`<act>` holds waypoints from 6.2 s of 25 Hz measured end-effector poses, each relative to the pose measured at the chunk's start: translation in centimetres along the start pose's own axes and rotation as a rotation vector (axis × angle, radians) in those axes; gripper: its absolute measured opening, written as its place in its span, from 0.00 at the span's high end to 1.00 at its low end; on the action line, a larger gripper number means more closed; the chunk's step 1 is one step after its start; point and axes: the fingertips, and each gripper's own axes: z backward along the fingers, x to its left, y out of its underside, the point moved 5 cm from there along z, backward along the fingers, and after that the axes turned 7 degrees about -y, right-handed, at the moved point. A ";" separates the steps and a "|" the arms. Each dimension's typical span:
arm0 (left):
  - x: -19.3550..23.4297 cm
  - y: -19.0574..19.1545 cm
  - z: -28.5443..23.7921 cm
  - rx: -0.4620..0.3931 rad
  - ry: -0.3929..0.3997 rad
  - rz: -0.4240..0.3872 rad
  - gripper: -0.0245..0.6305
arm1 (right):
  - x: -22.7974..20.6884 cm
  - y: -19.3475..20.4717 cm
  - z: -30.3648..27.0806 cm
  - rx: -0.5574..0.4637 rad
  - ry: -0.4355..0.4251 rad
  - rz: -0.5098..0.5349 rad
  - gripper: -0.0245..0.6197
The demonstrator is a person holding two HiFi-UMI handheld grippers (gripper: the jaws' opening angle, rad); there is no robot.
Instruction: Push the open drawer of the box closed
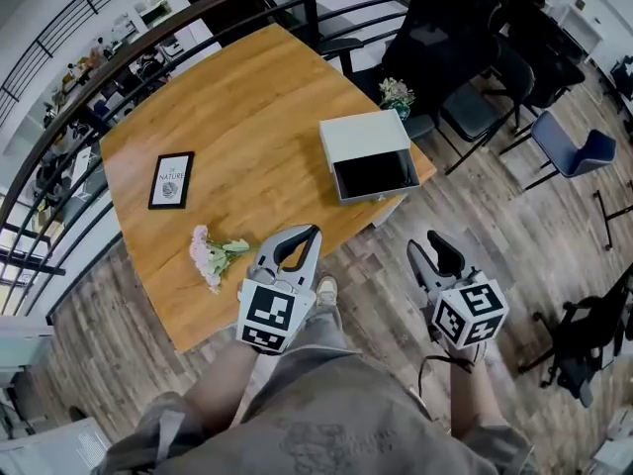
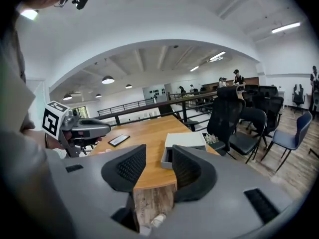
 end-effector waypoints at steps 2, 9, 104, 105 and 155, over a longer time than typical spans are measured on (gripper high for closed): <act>1.1 1.6 -1.6 0.043 0.021 0.008 0.94 | -0.9 1.3 -2.5 0.050 0.014 -0.037 0.68; 3.8 6.7 -6.8 0.176 0.101 0.042 0.94 | -4.0 5.3 -9.0 0.185 0.072 -0.137 0.70; 13.6 2.8 -18.2 0.226 -0.276 0.266 0.94 | -13.5 -7.9 -24.9 0.198 -0.279 -0.026 0.86; 13.9 1.6 -17.8 0.196 -0.284 0.258 0.94 | -12.9 -9.4 -24.3 0.156 -0.294 -0.005 0.86; 8.9 -11.4 -6.6 -0.151 -0.284 -0.019 0.94 | -5.1 -19.1 -8.4 -0.196 -0.375 0.272 0.90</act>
